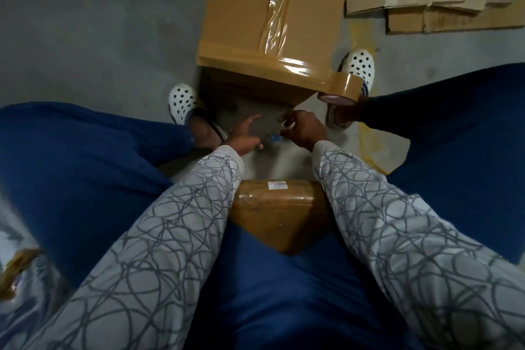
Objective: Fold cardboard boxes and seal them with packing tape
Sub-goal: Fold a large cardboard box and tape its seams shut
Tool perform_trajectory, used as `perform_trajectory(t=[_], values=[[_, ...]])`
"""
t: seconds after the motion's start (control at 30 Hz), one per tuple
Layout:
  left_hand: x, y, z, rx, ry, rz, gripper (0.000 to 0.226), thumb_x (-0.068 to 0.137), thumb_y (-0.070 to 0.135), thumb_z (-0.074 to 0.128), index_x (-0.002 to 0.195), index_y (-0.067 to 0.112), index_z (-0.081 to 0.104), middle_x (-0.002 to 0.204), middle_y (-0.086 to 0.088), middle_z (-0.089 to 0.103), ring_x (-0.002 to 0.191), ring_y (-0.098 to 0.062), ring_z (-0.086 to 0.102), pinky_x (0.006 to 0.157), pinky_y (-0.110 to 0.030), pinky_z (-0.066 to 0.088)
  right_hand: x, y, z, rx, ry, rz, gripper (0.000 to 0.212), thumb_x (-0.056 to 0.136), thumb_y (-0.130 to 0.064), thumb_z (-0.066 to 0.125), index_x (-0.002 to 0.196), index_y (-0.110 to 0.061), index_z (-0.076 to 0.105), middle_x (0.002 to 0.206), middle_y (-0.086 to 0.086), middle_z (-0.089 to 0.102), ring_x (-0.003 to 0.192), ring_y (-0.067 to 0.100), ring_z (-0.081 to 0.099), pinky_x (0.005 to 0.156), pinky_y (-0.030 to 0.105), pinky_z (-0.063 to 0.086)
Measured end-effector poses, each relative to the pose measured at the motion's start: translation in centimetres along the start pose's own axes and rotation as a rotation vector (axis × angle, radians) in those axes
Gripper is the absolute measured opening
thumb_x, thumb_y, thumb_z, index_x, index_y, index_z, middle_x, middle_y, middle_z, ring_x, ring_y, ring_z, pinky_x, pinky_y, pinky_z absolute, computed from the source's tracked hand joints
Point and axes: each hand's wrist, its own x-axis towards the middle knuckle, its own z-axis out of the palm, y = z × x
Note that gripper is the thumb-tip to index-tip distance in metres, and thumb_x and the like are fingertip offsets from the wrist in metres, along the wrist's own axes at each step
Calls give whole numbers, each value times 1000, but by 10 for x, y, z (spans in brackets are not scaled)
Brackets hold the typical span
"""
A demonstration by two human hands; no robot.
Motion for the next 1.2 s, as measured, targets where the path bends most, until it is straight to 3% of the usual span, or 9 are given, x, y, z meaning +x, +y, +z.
perform_trajectory(t=[0.1,0.23,0.47,0.7,0.8,0.9,1.03,1.13,1.2], values=[[2,-6,-4,144,-66,-3,110,58,12,78,154,40,33,163,-4,28,147,-30,30,114,-50,40,23,10,15,-92,-51,-38,39,86,-39,78,122,-27,69,115,-2,70,106,19,64,85,33,51],[13,-11,1,563,-156,5,113,71,25,73,158,50,7,170,7,-1,154,-32,7,122,-55,21,56,34,53,-240,-78,-24,43,90,-45,71,128,-28,64,127,3,65,117,26,58,95,42,49],[19,-25,19,944,-235,57,110,85,48,69,160,37,-10,168,-4,-21,153,-35,-20,122,-59,-9,88,58,116,-463,-130,-20,61,93,-38,64,147,-14,46,138,16,53,123,38,48,96,48,39],[16,-27,21,955,-220,19,110,86,46,69,160,37,-12,166,-5,-27,151,-34,-27,117,-61,-17,105,63,130,-402,-120,4,52,100,-22,52,148,-4,45,146,21,50,132,39,44,108,49,30],[19,-28,21,932,-216,-13,111,86,43,69,159,37,-13,165,-5,-30,151,-33,-29,118,-61,-17,115,64,125,-368,-141,19,51,99,-29,55,144,-6,51,146,20,51,133,38,43,108,48,31],[18,-25,21,925,-231,-22,110,86,36,68,159,36,-15,165,-5,-30,151,-34,-29,119,-61,-17,122,69,120,-226,-181,183,61,94,-45,62,144,-12,53,143,15,55,133,35,49,111,43,37],[15,-14,13,887,-213,-21,108,85,31,67,160,37,-11,167,-4,-25,153,-33,-23,120,-59,-14,115,48,88,-62,-285,202,38,90,-24,72,127,-14,65,126,6,64,117,22,60,92,28,47],[6,0,4,846,-120,-10,103,86,33,65,161,36,-6,168,-8,-20,154,-35,-11,123,-56,-6,108,15,53,-121,-312,139,19,88,-32,75,100,-18,75,116,2,69,108,16,62,87,23,46],[-7,14,-5,775,-46,-37,98,89,34,63,162,34,-4,168,-10,-19,155,-36,-7,124,-54,-2,92,-13,27,-167,-362,102,20,88,-38,75,93,-18,77,108,1,71,105,17,66,86,24,49]])
